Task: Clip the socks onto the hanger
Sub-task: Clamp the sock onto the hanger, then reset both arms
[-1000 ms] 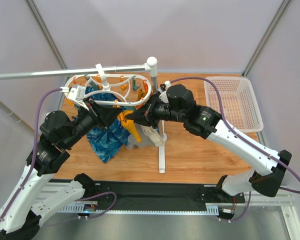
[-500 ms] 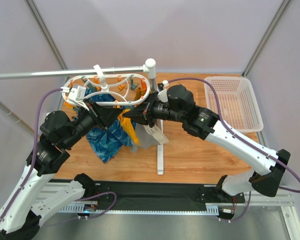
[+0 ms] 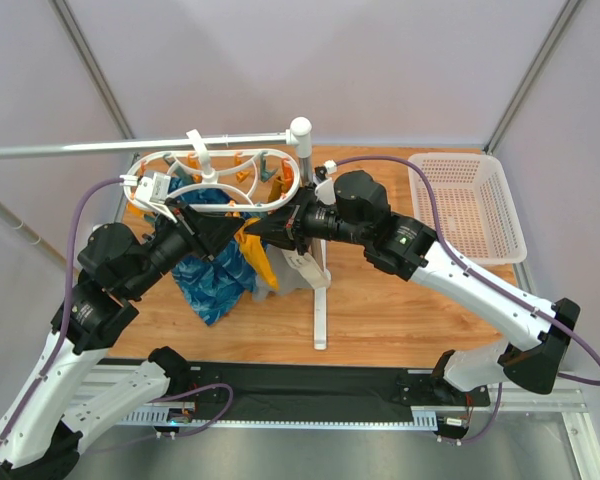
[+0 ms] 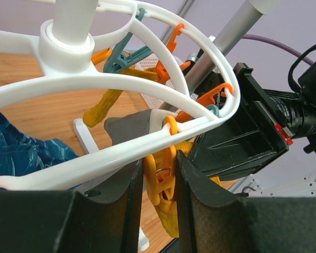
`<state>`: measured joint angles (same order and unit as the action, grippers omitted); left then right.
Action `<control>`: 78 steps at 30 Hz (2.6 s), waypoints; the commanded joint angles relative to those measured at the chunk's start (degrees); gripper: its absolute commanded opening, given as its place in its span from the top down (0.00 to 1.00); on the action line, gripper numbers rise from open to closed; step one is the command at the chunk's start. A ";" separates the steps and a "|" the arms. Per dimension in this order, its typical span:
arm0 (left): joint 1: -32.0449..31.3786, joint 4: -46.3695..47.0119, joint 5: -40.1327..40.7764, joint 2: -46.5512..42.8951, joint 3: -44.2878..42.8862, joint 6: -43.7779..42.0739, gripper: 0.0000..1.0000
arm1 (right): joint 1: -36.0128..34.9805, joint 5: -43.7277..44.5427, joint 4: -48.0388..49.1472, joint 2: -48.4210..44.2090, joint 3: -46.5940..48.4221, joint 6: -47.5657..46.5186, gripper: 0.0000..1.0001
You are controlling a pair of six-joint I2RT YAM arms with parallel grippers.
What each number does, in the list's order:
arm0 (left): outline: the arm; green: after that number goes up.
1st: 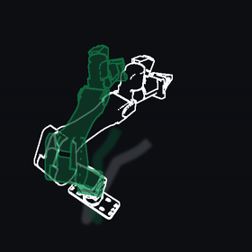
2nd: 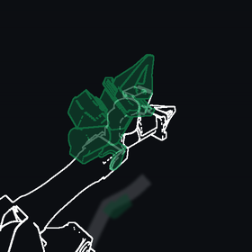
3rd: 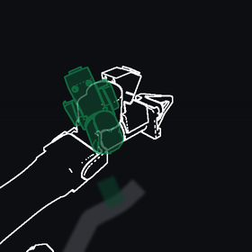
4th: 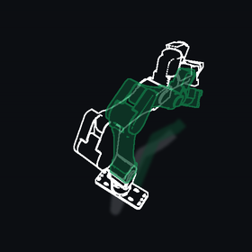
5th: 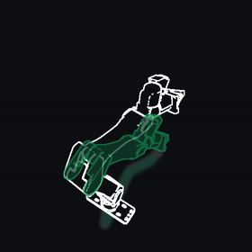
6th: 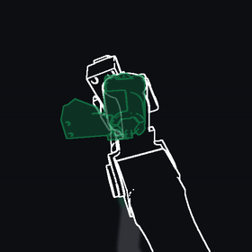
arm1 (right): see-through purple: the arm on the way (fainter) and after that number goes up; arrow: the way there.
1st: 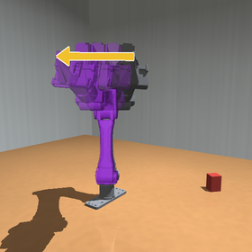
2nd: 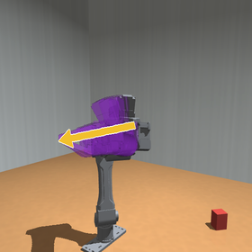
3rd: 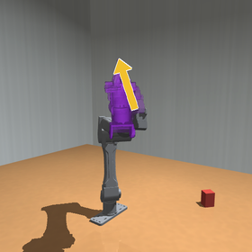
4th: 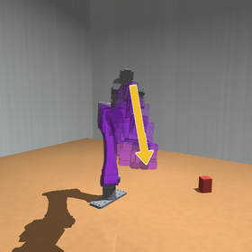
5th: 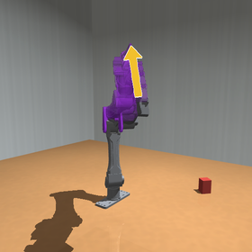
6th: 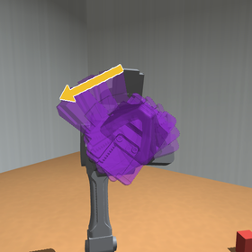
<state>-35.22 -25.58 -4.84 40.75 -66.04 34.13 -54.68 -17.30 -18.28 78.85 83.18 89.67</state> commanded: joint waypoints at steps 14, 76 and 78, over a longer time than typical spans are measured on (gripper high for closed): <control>-0.11 -1.93 0.97 -0.94 -1.28 -0.91 0.44 | 0.09 -4.67 4.75 -0.36 -1.17 1.12 1.00; -0.11 -15.37 -3.69 -40.22 31.24 17.38 0.03 | 0.18 41.12 -23.56 -52.39 -46.00 -37.99 0.00; -0.11 -15.81 -2.89 -40.22 31.24 17.46 0.02 | 0.18 41.21 -22.94 -53.10 -46.44 -38.08 0.00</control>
<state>-35.22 -42.19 -8.56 1.21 -34.54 50.72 -54.35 21.58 -45.45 27.24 37.28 50.04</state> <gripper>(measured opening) 0.973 0.998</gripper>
